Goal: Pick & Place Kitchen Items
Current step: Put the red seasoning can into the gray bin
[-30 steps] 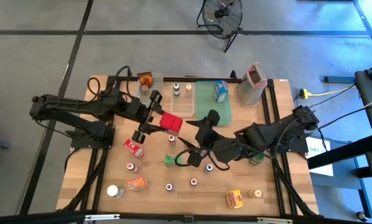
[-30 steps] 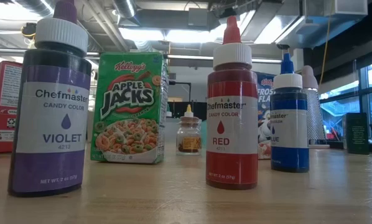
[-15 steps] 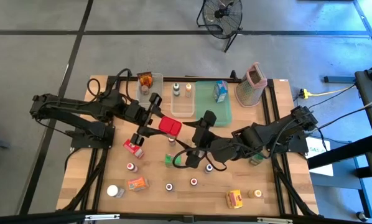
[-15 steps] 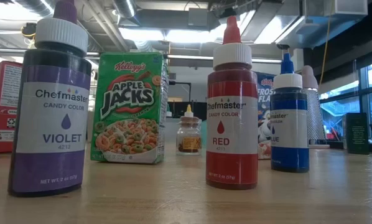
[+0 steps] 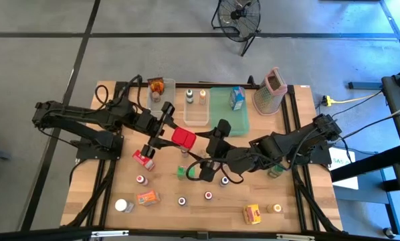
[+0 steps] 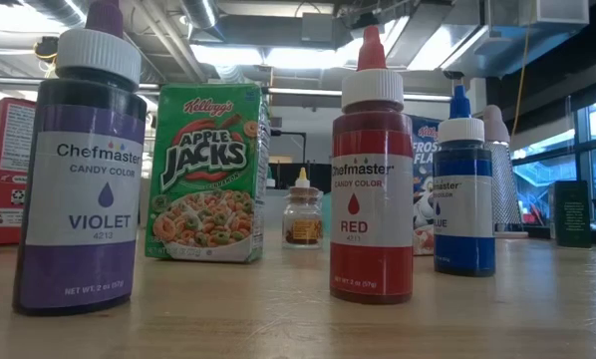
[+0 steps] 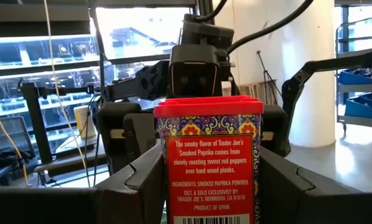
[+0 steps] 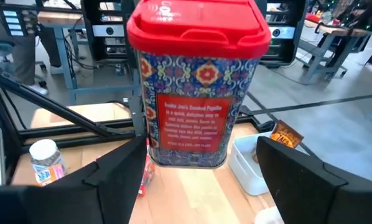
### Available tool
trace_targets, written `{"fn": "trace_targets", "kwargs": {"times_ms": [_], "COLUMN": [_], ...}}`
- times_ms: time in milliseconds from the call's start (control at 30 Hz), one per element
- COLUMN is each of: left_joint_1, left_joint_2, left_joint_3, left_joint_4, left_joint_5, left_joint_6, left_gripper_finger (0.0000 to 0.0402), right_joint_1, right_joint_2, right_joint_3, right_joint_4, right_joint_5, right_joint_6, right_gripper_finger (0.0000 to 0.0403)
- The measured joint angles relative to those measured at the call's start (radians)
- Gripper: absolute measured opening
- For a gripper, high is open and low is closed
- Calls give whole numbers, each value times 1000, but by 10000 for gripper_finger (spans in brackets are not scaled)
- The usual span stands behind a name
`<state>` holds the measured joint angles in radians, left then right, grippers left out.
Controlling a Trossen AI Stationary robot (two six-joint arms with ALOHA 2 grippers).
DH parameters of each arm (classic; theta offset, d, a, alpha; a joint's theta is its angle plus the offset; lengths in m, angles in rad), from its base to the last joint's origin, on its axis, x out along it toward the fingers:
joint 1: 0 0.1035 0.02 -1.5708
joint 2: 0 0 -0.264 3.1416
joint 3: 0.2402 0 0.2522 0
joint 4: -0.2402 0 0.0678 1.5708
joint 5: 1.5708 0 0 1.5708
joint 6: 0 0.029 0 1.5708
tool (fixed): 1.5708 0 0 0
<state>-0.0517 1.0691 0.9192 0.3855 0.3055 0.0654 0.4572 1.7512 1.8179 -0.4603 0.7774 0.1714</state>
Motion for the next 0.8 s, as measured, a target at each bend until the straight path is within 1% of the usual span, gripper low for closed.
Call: {"fn": "trace_targets", "kwargs": {"times_ms": [100, 233, 300, 600, 700, 800], "left_joint_1": [0, -1, -2, 0, 0, 0], "left_joint_2": [0, 0, 0, 0, 0, 0], "left_joint_3": [0, 0, 0, 0, 0, 0], "left_joint_4": [0, -1, 2, -1, -2, 0], "left_joint_5": [0, 8, 11, 2, -4, -4], "left_joint_6": [0, -3, -3, -3, -9, -14], "left_gripper_finger": [183, 183, 183, 183, 183, 183], "right_joint_1": [3, 3, 3, 9, 9, 9], "right_joint_2": [0, 0, 0, 0, 0, 0], "right_joint_3": [0, 0, 0, 0, 0, 0], "right_joint_4": [4, 8, 30, 10, -13, -16], "right_joint_5": [-10, -110, -130, -97, -97, -99], "right_joint_6": [4, 20, 23, 23, 23, 23], "right_gripper_finger": [304, 304, 304, 309, 324, 349]}}
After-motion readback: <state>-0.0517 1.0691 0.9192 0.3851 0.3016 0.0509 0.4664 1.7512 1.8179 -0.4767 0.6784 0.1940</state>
